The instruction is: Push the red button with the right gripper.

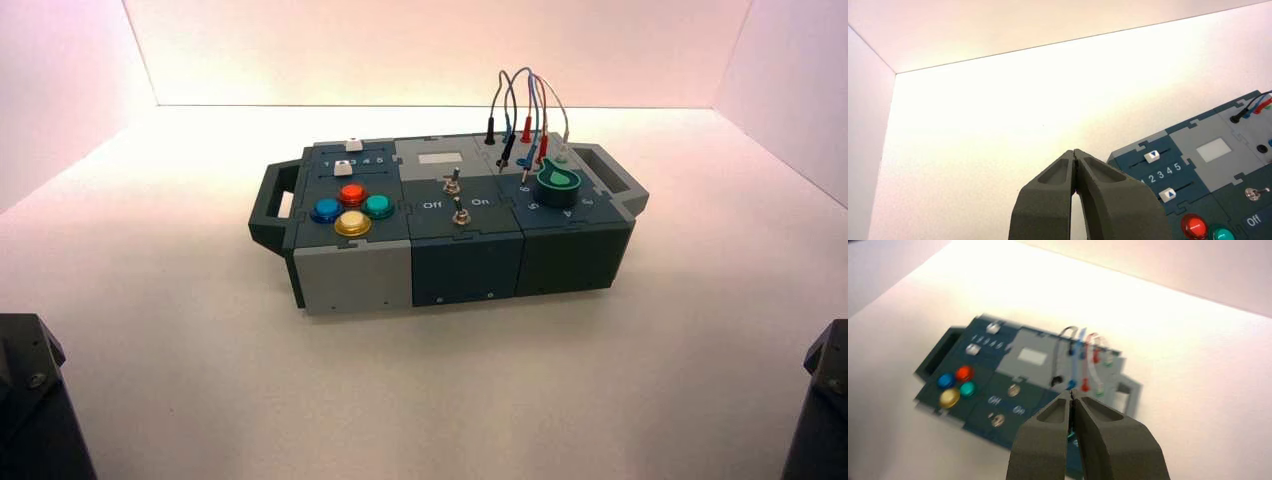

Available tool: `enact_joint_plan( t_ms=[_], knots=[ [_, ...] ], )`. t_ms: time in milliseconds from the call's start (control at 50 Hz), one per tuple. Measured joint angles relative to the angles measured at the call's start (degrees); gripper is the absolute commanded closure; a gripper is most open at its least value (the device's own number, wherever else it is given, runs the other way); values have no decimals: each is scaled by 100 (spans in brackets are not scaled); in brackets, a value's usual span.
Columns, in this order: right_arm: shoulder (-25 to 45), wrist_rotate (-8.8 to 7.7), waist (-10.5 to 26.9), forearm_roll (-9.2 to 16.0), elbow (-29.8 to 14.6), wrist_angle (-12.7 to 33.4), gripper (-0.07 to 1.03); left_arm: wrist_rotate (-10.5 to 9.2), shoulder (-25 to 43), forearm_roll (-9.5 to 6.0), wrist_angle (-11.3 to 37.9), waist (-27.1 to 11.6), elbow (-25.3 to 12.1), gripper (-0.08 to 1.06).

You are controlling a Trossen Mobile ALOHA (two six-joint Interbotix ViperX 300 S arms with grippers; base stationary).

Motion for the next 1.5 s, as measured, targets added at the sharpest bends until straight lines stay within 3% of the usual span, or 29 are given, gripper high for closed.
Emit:
enact_joint_plan(
  t_ms=[120,220,280,460,740,920,1120,1500],
  knots=[
    [510,0,536,237,-211,-26,99,-9,79,0,-9,44,-70,101],
    [1424,9,1099,483,-606,-88,99,-9,185,0,9,62,-158,101],
    [1775,9,1230,527,-809,-88,99,-9,202,0,35,62,-158,101],
    [3357,0,1468,589,-1758,114,99,-9,202,0,158,185,-220,101],
    [5186,-26,1626,606,-2892,633,99,-26,53,0,167,527,-229,101],
    [5748,-44,1652,606,-3463,765,99,-26,44,-9,158,598,-229,101],
    [5985,-44,1705,615,-3779,932,99,-26,35,-9,167,606,-229,101],
    [6231,-44,1775,615,-3858,984,99,-35,35,-9,167,606,-229,101]
  ],
)
